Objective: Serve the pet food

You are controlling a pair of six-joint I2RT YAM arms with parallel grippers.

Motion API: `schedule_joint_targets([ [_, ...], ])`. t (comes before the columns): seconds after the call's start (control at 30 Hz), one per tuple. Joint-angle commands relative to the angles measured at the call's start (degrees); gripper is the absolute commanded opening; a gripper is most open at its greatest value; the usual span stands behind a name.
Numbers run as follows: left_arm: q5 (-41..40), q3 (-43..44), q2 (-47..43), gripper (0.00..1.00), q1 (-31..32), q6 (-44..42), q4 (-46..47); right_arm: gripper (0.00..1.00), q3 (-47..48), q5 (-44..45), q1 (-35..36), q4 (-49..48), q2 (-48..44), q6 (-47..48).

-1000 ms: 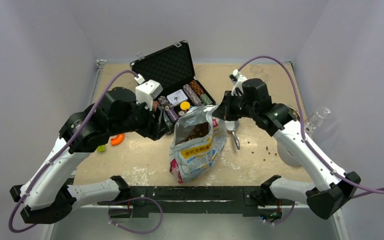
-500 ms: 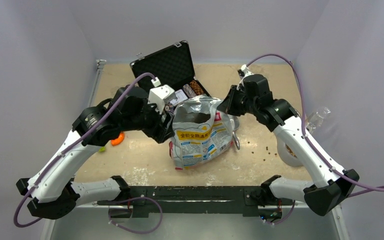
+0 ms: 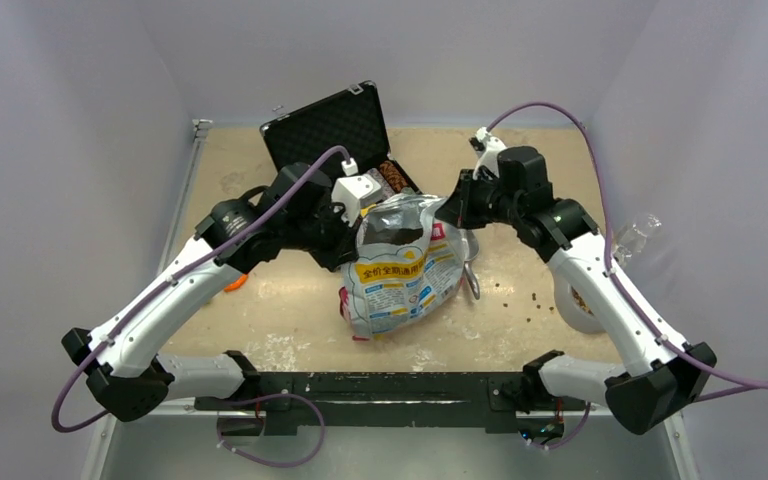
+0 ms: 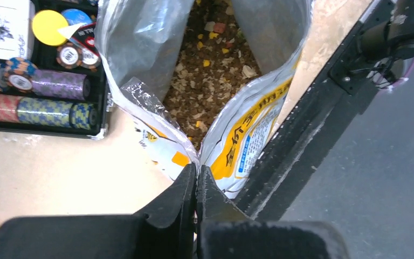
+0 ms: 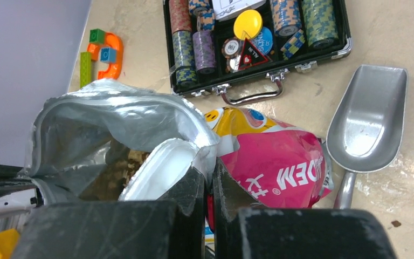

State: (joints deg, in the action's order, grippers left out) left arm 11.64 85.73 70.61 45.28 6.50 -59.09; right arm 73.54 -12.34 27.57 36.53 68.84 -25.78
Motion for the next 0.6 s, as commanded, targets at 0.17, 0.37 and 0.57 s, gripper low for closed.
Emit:
schedule_joint_targets([
  [0.17,-17.04,-9.5,-17.85,0.0,-0.34,-0.1,7.95,0.0,-17.42,-23.47,-11.64,-19.96,-16.86,31.46],
  [0.37,-2.61,-24.5,-30.13,0.0,-0.31,-5.21,23.42,0.0,-22.89,-38.61,-14.35,-19.85,-18.12,40.69],
  [0.57,-0.88,-20.06,-26.51,0.0,-0.36,-6.24,22.13,0.61,-9.55,-32.23,-6.85,0.74,-12.35,51.56],
])
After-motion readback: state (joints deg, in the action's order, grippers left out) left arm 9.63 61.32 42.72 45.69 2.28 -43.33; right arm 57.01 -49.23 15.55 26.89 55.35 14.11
